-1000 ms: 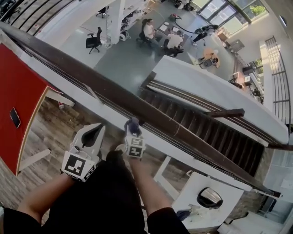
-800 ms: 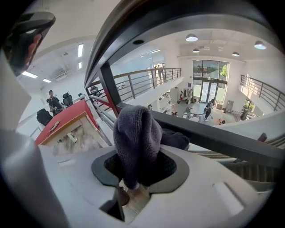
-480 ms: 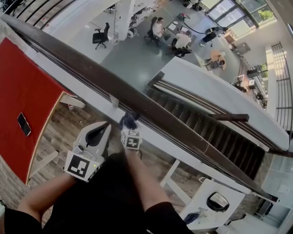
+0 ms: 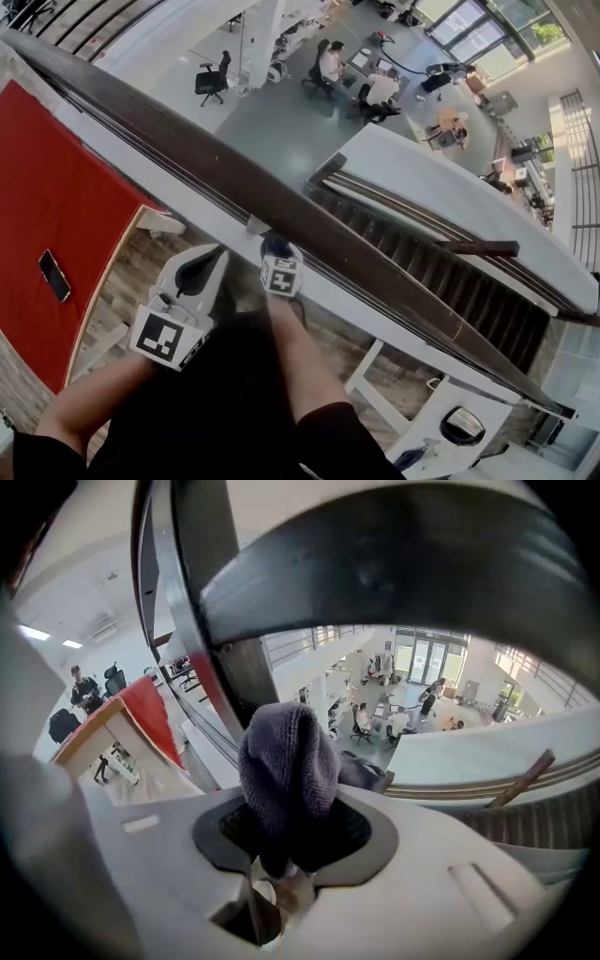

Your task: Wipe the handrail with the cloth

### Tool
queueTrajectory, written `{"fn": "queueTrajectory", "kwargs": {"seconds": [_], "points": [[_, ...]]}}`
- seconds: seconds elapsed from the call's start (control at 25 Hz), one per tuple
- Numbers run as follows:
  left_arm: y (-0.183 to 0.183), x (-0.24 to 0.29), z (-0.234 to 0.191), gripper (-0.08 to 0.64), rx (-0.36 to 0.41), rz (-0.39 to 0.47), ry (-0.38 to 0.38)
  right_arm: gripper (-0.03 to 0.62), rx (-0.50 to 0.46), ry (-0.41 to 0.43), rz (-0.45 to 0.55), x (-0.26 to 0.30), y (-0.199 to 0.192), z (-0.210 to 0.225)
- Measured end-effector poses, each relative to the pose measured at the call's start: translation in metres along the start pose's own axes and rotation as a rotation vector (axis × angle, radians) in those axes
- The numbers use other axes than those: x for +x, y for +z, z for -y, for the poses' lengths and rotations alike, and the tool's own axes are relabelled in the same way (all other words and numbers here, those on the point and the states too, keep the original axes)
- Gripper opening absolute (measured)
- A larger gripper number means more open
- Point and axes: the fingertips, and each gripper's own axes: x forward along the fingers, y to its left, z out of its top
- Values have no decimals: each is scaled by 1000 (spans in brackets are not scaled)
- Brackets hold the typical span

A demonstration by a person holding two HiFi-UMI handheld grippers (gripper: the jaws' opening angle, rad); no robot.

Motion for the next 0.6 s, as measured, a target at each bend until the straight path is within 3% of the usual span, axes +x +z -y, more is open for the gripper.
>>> {"fn": "queueTrajectory", "kwargs": {"seconds": [0.16,0.6], "points": [[3,3,-5,0,1,18,-19,126,24,-10,-27,18,-7,2],[-3,9,9,0,-6,-31,-48,129,44,-33,-47,16,-15,23]]}}
